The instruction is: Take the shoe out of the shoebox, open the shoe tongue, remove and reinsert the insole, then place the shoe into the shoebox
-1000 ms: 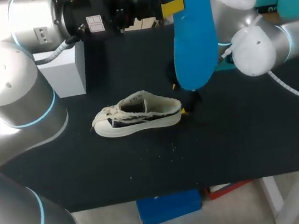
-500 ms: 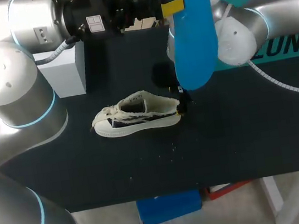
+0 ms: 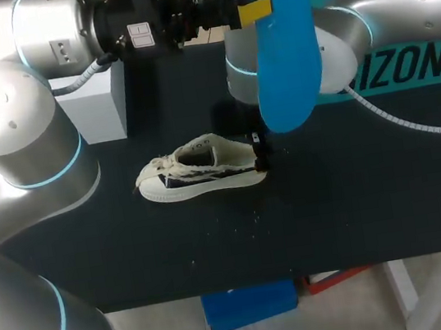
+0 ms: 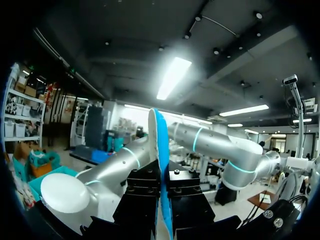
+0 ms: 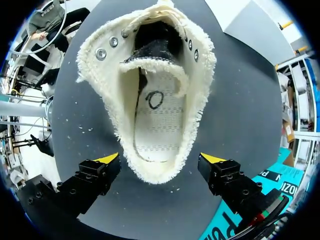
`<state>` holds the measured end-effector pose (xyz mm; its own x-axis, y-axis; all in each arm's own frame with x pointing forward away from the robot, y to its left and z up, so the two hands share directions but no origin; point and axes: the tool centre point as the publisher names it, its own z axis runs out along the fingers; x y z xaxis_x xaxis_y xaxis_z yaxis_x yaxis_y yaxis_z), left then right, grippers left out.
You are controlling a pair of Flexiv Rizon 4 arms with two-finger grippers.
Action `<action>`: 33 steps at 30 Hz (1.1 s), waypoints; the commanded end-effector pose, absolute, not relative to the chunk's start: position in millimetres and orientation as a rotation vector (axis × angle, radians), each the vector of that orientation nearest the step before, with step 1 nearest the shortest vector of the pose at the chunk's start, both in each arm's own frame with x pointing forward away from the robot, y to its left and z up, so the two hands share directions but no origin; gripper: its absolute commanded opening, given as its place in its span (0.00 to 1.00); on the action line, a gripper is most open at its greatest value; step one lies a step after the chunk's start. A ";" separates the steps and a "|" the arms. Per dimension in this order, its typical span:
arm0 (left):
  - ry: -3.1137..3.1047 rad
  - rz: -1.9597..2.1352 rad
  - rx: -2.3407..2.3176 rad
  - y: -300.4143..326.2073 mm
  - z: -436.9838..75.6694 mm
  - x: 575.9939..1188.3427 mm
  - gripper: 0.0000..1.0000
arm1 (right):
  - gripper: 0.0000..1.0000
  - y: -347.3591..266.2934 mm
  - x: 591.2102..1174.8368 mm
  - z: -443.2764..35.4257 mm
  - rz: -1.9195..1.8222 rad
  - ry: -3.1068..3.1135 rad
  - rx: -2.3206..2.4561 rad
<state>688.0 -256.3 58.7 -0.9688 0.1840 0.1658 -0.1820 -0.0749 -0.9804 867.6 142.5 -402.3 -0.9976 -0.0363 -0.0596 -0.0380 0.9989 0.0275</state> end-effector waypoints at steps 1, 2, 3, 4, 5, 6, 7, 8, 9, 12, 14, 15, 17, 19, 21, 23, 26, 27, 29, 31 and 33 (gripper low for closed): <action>-1.950 2.139 0.001 -258.1 58.4 687.4 0.00 | 1.00 147.9 867.0 -399.6 -0.039 3.076 -0.055; -1.950 2.139 0.001 -258.1 58.4 687.4 0.00 | 1.00 148.2 867.2 -399.3 -0.039 3.076 -0.055; -1.950 2.139 0.001 -258.1 58.4 687.4 0.00 | 1.00 148.5 867.3 -399.0 -0.038 3.076 -0.054; -1.950 2.139 0.001 -258.1 58.4 687.4 0.00 | 1.00 148.6 867.4 -398.8 -0.040 3.074 -0.053; -1.950 2.139 0.001 -258.1 58.4 687.4 0.00 | 1.00 148.9 867.4 -398.6 -0.041 3.073 -0.052; -1.950 2.139 0.001 -258.1 58.4 687.4 0.00 | 1.00 149.0 867.4 -398.5 -0.043 3.072 -0.051; -1.950 2.139 0.001 -258.1 58.4 687.4 0.00 | 1.00 149.1 867.4 -398.4 -0.044 3.072 -0.051; -1.950 2.139 0.001 -258.1 58.4 687.4 0.00 | 1.00 149.6 867.2 -398.5 -0.046 3.073 -0.051; -1.950 2.139 0.001 -258.1 58.4 687.4 0.00 | 1.00 149.9 867.0 -398.7 -0.048 3.074 -0.052; -1.950 2.139 0.001 -258.1 58.4 687.4 0.00 | 1.00 151.2 866.4 -399.5 -0.051 3.074 -0.052; -1.950 2.139 0.001 -258.1 58.4 687.4 0.00 | 1.00 152.4 865.5 -399.3 -0.053 3.071 -0.055; -1.950 2.139 0.001 -258.1 58.4 687.4 0.00 | 1.00 152.9 865.0 -399.4 -0.044 3.068 -0.058; -1.950 2.139 0.001 -258.1 58.4 687.4 0.00 | 1.00 153.8 863.9 -399.1 -0.034 3.063 -0.062; -1.950 2.139 0.001 -258.1 58.4 687.4 0.00 | 1.00 153.6 862.2 -399.3 -0.032 3.062 -0.062; -1.950 2.139 0.001 -258.1 58.4 687.4 0.00 | 1.00 151.8 861.0 -399.7 -0.023 3.060 -0.058; -1.950 2.139 0.001 -258.1 58.4 687.4 0.00 | 1.00 148.4 859.9 -400.2 0.010 3.059 -0.047; -1.950 2.139 0.001 -258.1 58.4 687.4 0.00 | 1.00 140.9 859.7 -399.4 0.145 3.066 -0.028; -1.950 2.139 0.001 -258.1 58.4 687.4 0.00 | 1.00 138.4 860.0 -398.2 0.274 3.069 0.003; -1.950 2.139 0.001 -258.1 58.4 687.4 0.00 | 1.00 133.0 861.5 -397.2 0.378 3.055 0.009; -1.950 2.139 0.001 -258.1 58.4 687.4 0.00 | 1.00 129.8 861.2 -395.4 0.490 3.043 0.010; -1.950 2.139 0.001 -258.1 58.4 687.4 0.00 | 1.00 126.0 862.9 -397.5 0.525 3.041 -0.014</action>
